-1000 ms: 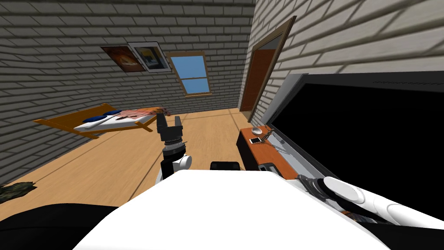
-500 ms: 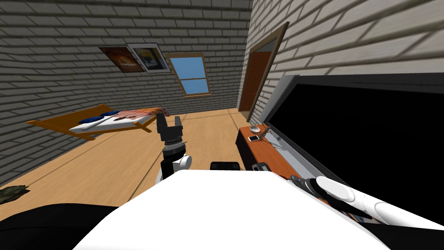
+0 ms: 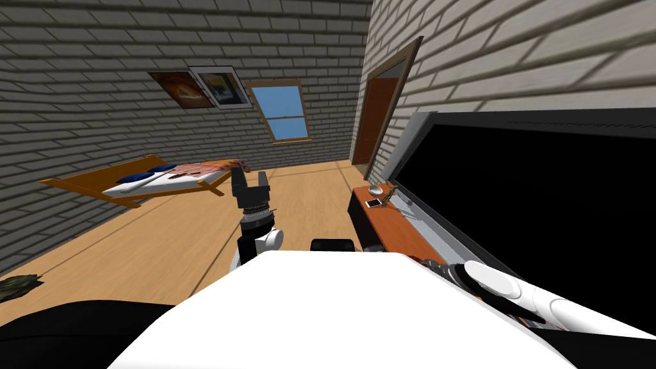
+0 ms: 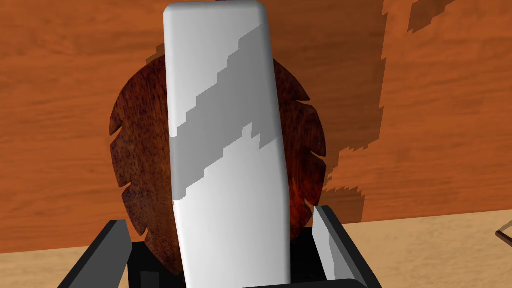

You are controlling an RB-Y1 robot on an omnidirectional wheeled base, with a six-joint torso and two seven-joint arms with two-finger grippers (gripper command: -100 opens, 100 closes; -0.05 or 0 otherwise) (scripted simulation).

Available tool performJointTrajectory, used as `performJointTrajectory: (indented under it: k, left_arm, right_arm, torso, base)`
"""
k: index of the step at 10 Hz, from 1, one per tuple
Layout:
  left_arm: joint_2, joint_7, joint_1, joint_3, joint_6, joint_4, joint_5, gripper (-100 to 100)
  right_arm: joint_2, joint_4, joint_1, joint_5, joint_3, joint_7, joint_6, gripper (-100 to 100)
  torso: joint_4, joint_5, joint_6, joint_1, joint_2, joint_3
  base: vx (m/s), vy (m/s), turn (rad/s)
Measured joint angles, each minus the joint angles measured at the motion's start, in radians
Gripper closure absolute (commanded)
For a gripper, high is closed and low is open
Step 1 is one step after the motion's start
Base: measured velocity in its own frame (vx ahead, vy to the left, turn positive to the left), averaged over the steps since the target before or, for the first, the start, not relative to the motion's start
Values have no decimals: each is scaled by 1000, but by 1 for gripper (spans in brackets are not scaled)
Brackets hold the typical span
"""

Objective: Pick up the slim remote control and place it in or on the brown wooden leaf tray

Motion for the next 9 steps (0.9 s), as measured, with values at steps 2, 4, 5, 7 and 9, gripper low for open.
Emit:
performJointTrajectory:
  k: [2, 4, 5, 7, 9]
  left_arm:
    - [0, 0, 0, 0, 0, 0, 0, 0]
    - [0, 0, 0, 0, 0, 0, 0, 0]
    - [0, 0, 0, 0, 0, 0, 0, 0]
    - [0, 0, 0, 0, 0, 0, 0, 0]
    - [0, 0, 0, 0, 0, 0, 0, 0]
  right_arm:
    - [0, 0, 0, 0, 0, 0, 0, 0]
    - [-12, -8, -5, -3, -4, -1, -9, -100]
    - [-32, -24, -1, -12, -12, -1, -19, -100]
    - [-86, -73, -3, -23, -25, -15, -46, -100]
    - [-122, -83, -18, -48, -46, 0, -90, -100]
  torso:
    - [0, 0, 0, 0, 0, 0]
    - [0, 0, 0, 0, 0, 0]
    - [0, 0, 0, 1, 1, 0]
    - [0, 1, 0, 2, 1, 1]
    - [0, 1, 0, 2, 1, 1]
  base:
    - [0, 0, 0]
    - [-12, 11, -59]
    - [-20, 22, -72]
    - [-28, 29, -101]
    - [-16, 19, -31]
